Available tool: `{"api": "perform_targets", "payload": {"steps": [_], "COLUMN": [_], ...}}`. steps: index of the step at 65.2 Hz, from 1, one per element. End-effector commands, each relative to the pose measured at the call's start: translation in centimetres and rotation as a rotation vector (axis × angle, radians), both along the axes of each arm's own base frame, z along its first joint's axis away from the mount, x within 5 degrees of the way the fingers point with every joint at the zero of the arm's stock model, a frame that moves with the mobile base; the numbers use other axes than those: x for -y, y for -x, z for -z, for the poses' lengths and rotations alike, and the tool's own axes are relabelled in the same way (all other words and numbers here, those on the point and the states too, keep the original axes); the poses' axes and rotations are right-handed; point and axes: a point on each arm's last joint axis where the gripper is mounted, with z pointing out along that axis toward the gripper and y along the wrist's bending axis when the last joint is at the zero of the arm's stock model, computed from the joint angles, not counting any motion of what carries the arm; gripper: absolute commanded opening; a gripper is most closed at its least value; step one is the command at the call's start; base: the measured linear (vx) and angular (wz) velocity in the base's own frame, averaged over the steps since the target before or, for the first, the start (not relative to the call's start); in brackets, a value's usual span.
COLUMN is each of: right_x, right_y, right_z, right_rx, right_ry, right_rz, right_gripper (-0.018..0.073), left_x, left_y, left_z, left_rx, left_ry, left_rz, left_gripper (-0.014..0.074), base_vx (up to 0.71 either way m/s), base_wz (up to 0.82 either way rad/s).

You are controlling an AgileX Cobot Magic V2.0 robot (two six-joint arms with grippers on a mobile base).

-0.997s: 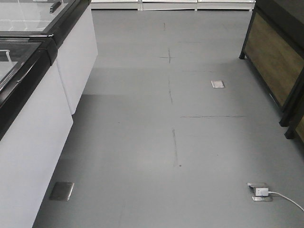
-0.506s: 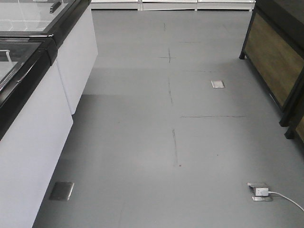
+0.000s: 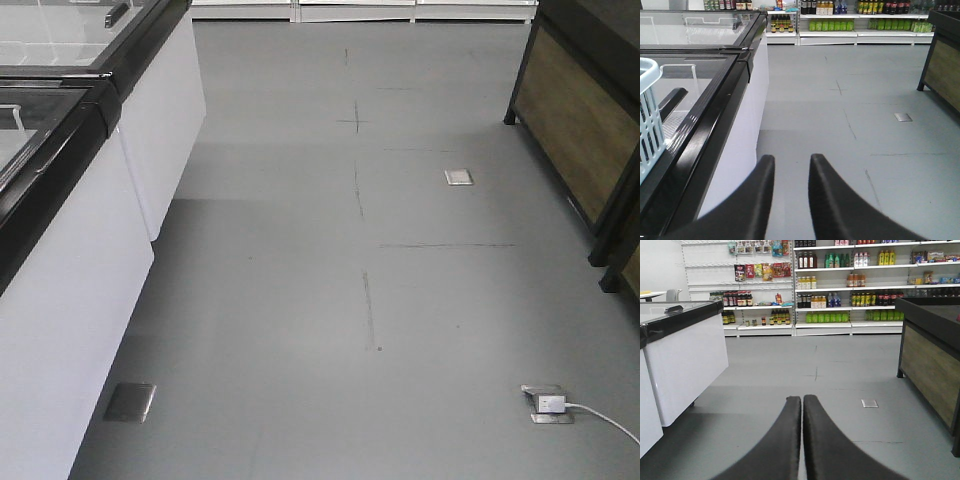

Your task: Left arm holds basket, right arm returns cookies

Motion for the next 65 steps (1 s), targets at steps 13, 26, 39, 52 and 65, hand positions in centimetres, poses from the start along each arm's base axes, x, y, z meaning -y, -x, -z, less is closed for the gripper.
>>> {"api": "perform_targets", "payload": {"steps": [13,26,39,52,65], "right_x": [0.0,0.0,0.0,0.0,0.0], "right_y": [0.1,0.1,0.1,0.1,0.1], "right_z": [-0.8,-0.8,-0.8,-0.8,-0.8], "right_rx": [0.088,0.088,0.088,0.088,0.088], "right_ry": [0.005,0.005,0.005,0.005,0.005], "right_rz": [-0.002,-0.002,-0.002,-0.002,-0.002], "right_gripper": [-0.0008,-0.0008,-0.0008,-0.0008,-0.0008], "left_x": [0.0,0.1,0.2,0.7,0.9], "left_y": [-0.3,-0.3,-1.6,-4.7,-6.7], "left_z": [-1.8,-1.9,-0.6,-0.5,-4.8], "left_rx": [0.107,0.119,-0.125,-0.419,-0.403], "left_ry": [-0.004,0.150,0.399,0.492,0.552], "left_rz": [-0.002,-0.015,-0.087,-0.115,-0.095], "left_gripper": [0.0462,0.0470,0.0470,0.0470,0.0470], "base_vx": [0.00,0.00,0.00,0.00,0.00], "base_wz": [0.00,0.00,0.00,0.00,0.00]}}
